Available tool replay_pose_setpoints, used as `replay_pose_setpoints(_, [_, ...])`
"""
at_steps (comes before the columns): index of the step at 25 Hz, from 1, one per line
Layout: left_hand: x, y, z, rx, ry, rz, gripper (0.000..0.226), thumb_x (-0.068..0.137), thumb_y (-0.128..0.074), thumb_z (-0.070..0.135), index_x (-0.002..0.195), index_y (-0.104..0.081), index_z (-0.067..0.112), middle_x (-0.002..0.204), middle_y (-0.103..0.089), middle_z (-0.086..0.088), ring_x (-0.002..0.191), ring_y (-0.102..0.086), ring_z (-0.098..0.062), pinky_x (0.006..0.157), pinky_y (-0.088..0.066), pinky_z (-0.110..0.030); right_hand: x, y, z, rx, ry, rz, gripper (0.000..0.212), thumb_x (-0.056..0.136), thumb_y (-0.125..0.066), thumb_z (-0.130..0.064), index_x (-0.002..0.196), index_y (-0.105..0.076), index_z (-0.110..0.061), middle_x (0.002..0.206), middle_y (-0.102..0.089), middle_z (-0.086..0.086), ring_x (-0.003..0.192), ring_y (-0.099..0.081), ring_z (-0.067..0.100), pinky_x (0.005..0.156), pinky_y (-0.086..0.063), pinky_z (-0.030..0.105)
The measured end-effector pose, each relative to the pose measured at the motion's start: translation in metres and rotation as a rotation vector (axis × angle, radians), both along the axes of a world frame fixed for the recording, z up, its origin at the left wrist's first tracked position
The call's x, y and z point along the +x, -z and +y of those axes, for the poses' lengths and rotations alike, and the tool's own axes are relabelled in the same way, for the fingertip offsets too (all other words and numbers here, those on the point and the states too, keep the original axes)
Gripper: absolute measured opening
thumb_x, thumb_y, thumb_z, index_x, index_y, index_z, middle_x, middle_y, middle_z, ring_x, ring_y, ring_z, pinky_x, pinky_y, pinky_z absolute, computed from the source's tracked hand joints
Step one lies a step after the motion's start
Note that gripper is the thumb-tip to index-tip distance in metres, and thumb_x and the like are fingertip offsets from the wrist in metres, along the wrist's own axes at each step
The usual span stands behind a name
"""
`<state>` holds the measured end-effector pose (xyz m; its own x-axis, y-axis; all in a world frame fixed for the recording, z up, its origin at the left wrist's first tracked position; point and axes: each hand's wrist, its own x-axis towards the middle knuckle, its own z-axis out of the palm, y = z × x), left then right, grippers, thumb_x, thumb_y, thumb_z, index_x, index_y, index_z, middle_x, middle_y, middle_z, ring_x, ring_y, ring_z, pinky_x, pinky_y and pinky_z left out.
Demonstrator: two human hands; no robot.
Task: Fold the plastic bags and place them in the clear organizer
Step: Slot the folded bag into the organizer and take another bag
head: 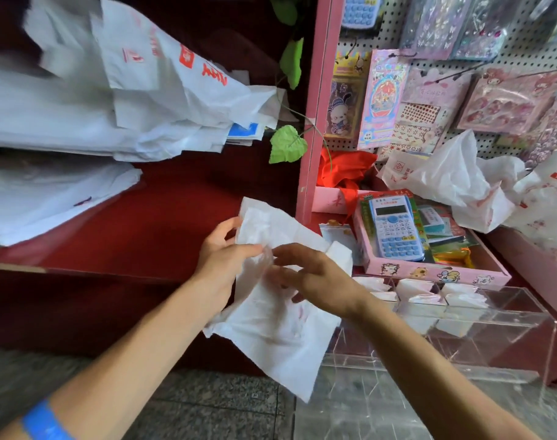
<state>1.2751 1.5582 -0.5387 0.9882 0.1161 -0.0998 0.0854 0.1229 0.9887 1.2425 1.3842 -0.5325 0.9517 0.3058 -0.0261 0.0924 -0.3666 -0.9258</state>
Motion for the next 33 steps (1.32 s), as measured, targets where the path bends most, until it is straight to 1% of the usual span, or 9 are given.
replay_pose_setpoints(5, [-0.035,-0.016,0.02,-0.036,-0.042,-0.046,0.06,0.088,-0.069,0.016,0.143,-0.047,0.026,0.122,-0.055,0.01,0.111,-0.054,-0.013,0.084,-0.043,-0.026,-0.038,-0.013,0.041,0.062,0.007,0.014,0.03,0.097,-0.059,-0.038,0.125,-0.055,-0.027,0.112,-0.067,-0.007,0.087,-0.067,0.007,0.064,-0.051,0.024])
replay_pose_setpoints(8, [-0.059,-0.023,0.03,-0.014,-0.001,-0.052,0.04,0.077,-0.075,0.028,0.116,-0.069,0.019,0.11,-0.072,-0.003,0.105,-0.067,-0.027,0.09,-0.053,-0.036,-0.065,-0.026,0.049,0.019,0.034,0.025,0.035,0.098,-0.058,-0.035,0.129,-0.053,-0.021,0.113,-0.068,0.001,0.094,-0.067,0.019,0.07,-0.054,0.032])
replay_pose_setpoints(11, [-0.08,-0.019,0.034,0.074,-0.001,-0.07,0.068,0.056,-0.08,0.046,0.114,-0.068,0.012,0.121,-0.066,-0.002,0.113,-0.061,-0.021,0.102,-0.048,-0.042,-0.088,-0.04,0.051,-0.045,0.07,0.029,0.039,0.098,-0.058,-0.033,0.133,-0.051,-0.016,0.119,-0.066,0.003,0.098,-0.066,0.025,0.075,-0.056,0.037])
replay_pose_setpoints(14, [-0.102,-0.026,0.036,0.145,0.036,-0.138,0.047,0.064,-0.077,0.043,0.085,-0.065,0.003,0.087,-0.064,-0.009,0.084,-0.062,-0.026,0.078,-0.05,-0.034,-0.103,-0.049,0.053,-0.087,0.068,0.037,0.037,0.098,-0.059,-0.033,0.131,-0.053,-0.017,0.115,-0.066,0.001,0.096,-0.069,0.026,0.074,-0.057,0.037])
replay_pose_setpoints(17, [-0.128,-0.033,0.039,0.389,0.055,-0.22,0.044,0.085,-0.071,0.029,0.054,-0.042,0.016,0.058,-0.035,0.005,0.057,-0.034,-0.011,0.052,-0.025,-0.027,-0.113,-0.058,0.058,-0.123,0.046,0.034,0.031,0.097,-0.059,-0.038,0.117,-0.064,-0.014,0.109,-0.067,0.002,0.084,-0.07,0.022,0.071,-0.056,0.036])
replay_pose_setpoints(20, [-0.142,-0.028,0.048,0.45,0.048,-0.272,0.047,0.089,-0.069,0.028,0.055,-0.039,0.018,0.053,-0.028,0.013,0.051,-0.025,-0.006,0.048,-0.018,-0.024,-0.122,-0.071,0.065,-0.185,-0.001,0.026,0.033,0.096,-0.059,-0.043,0.108,-0.068,-0.014,0.106,-0.068,0.004,0.084,-0.07,0.022,0.075,-0.059,0.04])
replay_pose_setpoints(25, [-0.161,-0.02,0.075,0.293,0.025,-0.267,0.023,0.091,-0.069,0.031,0.09,-0.075,0.009,0.081,-0.063,0.0,0.077,-0.055,-0.01,0.068,-0.044,-0.03,-0.133,-0.096,0.085,-0.349,-0.095,-0.03,0.035,0.097,-0.055,-0.042,0.114,-0.066,-0.013,0.111,-0.067,0.005,0.095,-0.07,0.026,0.075,-0.058,0.037])
replay_pose_setpoints(30, [-0.183,-0.027,0.08,0.389,-0.003,-0.308,0.029,0.087,-0.072,0.027,0.087,-0.068,-0.001,0.072,-0.053,-0.006,0.069,-0.047,-0.014,0.063,-0.036,-0.033,-0.14,-0.087,0.093,-0.287,-0.11,-0.041,0.032,0.098,-0.057,-0.039,0.119,-0.062,-0.015,0.108,-0.068,0.004,0.088,-0.07,0.023,0.072,-0.059,0.038])
replay_pose_setpoints(33, [-0.193,-0.034,0.082,0.412,-0.027,-0.335,0.034,0.075,-0.075,0.033,0.091,-0.069,0.004,0.08,-0.065,-0.02,0.07,-0.055,-0.017,0.062,-0.043,-0.035,-0.139,-0.088,0.099,-0.2,-0.121,-0.045,0.036,0.097,-0.059,-0.036,0.125,-0.059,-0.013,0.109,-0.068,0.008,0.082,-0.069,0.022,0.07,-0.059,0.038])
